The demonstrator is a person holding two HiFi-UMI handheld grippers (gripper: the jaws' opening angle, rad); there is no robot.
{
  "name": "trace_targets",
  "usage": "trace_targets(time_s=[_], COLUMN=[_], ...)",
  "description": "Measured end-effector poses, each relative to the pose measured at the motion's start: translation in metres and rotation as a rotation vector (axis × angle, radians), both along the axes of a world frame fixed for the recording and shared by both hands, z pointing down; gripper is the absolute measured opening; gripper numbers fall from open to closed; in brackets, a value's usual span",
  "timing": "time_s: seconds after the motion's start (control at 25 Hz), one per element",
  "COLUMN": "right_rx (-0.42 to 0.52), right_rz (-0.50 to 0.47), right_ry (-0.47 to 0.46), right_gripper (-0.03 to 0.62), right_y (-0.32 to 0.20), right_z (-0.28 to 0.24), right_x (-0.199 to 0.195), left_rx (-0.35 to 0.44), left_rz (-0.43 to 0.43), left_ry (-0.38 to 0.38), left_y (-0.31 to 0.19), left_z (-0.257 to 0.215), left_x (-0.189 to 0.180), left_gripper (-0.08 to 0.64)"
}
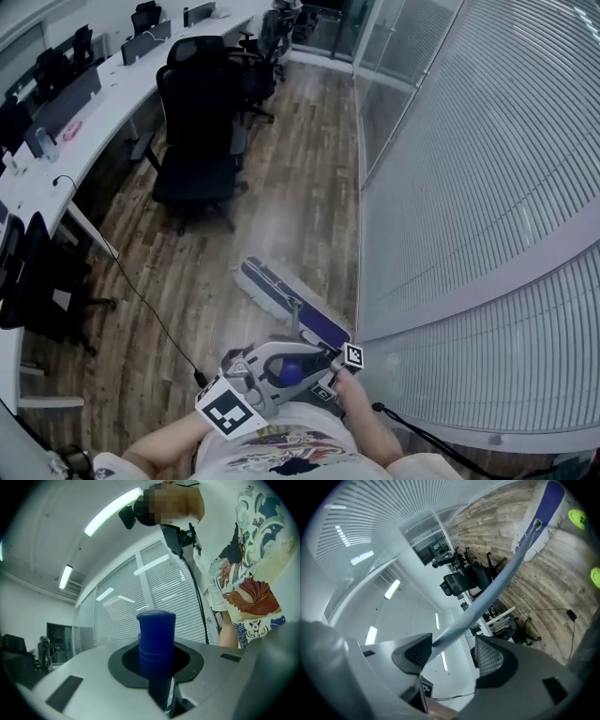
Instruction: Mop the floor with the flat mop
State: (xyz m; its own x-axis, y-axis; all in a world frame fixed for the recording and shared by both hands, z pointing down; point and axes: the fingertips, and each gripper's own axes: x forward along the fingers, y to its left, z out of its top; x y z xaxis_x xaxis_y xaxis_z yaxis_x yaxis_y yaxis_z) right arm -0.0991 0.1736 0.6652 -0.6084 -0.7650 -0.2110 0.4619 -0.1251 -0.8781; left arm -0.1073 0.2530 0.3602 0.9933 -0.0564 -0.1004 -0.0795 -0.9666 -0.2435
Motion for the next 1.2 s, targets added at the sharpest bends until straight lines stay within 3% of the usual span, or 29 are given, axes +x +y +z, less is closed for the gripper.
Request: trace_targets(time_s=[0.12,0.32,0.44,0.56,0.84,1.04,1.2], right_rx=[-0.002,-0.048,-0.059,-0.089,-0.155,-0.149,-0.14], right_rz=[0.067,0.079,0.067,0.034,-0.134,-0.205,-0.212], right_ry=[-0.082,-0.162,-0.121,-0.126,-0.025,-0.003,-0.019], right_gripper=[0.262,0.259,0.238,0.221,0.195,0.187,0.187], right_y=[-0.001,-0.003,0.007,0.034,0.111,0.19,0.244], right_z=[-0.007,0.01,0.009,0.022,0.043,0.044,0.049], right_x=[0.0,-0.01,-0.014,-0.014,0.007,0.031,0.032], left_rx=[0.004,0.005,-0.031,-0.004,0.014,0.032,0.032], left_rz=[0.036,0.073,0.079,0.097,0.063,0.052,0.033], left_ry=[-0.015,-0.043,-0.05,-0.107,-0.224,-0.237,-0.257], left_y=[0.019,0.05,0.064,0.096,0.19,0.276,0.333], left_z=[0.001,0.016,0.021,0.035,0.063,0.07,0.078], left_x=[0.003,0.011,0.008,0.01,0.047,0.084,0.09], left_gripper=[0.075,0.075,0.08,0.081,0.092,0.106,0.107])
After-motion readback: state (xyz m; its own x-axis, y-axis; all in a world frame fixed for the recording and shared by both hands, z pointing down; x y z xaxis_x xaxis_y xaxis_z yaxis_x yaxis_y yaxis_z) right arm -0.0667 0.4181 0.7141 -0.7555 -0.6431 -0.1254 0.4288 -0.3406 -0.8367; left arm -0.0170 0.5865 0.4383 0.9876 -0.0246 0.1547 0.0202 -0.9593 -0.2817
